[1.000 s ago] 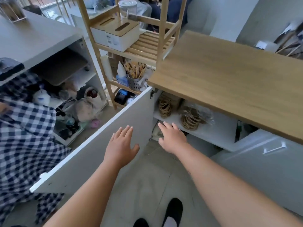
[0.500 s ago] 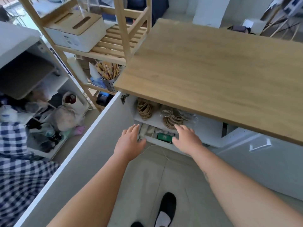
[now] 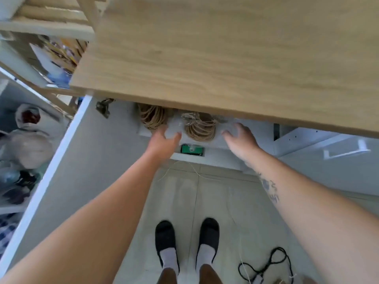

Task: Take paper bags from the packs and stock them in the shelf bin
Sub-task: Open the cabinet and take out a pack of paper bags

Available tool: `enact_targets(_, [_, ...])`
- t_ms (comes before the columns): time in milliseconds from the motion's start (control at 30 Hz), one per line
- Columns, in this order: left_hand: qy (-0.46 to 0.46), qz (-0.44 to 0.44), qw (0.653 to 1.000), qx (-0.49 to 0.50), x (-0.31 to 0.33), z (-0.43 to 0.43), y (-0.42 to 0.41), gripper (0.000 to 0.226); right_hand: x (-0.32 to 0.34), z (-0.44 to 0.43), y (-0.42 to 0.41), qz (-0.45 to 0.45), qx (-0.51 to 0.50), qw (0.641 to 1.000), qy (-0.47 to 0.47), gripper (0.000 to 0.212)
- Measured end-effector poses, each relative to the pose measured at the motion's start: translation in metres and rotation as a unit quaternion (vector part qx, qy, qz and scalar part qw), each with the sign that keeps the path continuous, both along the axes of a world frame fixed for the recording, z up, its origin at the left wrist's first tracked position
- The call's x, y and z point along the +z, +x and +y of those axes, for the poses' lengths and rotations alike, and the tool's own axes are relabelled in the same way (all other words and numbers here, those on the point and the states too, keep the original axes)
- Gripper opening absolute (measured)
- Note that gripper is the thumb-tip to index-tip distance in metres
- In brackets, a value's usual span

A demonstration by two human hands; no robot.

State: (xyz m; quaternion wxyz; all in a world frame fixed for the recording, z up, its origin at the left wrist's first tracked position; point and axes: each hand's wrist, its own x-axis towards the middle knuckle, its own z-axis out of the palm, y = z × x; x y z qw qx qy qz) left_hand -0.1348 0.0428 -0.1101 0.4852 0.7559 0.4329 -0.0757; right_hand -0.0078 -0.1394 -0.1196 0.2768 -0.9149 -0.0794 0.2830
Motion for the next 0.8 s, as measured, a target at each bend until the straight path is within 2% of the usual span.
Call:
enact_targets(133, [0.014,-0.038,0.999,0.010,-0.050,0.015,0.045,0.059,-0.045,0.003,0.040,-0.002,-0.121,0.992,0.038,0.074])
enact_targets(200, [0.035,-0.068,0.997,-0.005,-0.070,0.020,0.063,0.055,-0.070,0.007,0.057,-0.015,-0.125,0.991,0.054,0.081])
enact_targets(267, [0.047,-0.084,0.995,-0.013,-0.085,0.026,0.084,0.061,-0.092,0.014,0.069,-0.007,-0.137,0.987,0.086,0.086])
enact_targets(433, [-0.026,-0.080,0.996,0.026,-0.111,0.032,0.121,0.074,-0.131,0.048,0.076,0.069,-0.158,0.973,0.156,0.086])
enact_targets(467, [-0.044,-0.083,0.995,0.041,-0.116,0.031,0.124,0.074,-0.140,0.050,0.077,0.069,-0.148,0.975,0.150,0.085])
enact_targets(533, [-0.076,-0.086,0.991,0.071,-0.128,0.030,0.130,0.083,-0.151,0.050,0.077,0.042,-0.143,0.978,0.145,0.066])
enact_targets(600, [-0.065,-0.073,0.992,0.081,-0.138,0.030,0.134,0.098,-0.157,0.041,0.074,0.003,-0.145,0.980,0.139,0.042])
enact_targets(633, [-0.046,-0.060,0.994,0.085,-0.141,0.031,0.136,0.104,-0.159,0.035,0.071,-0.009,-0.134,0.982,0.133,0.037])
enact_targets(800, [0.002,-0.014,0.996,0.086,-0.141,0.022,0.140,0.124,-0.161,0.009,0.043,0.002,-0.076,0.992,0.100,0.038])
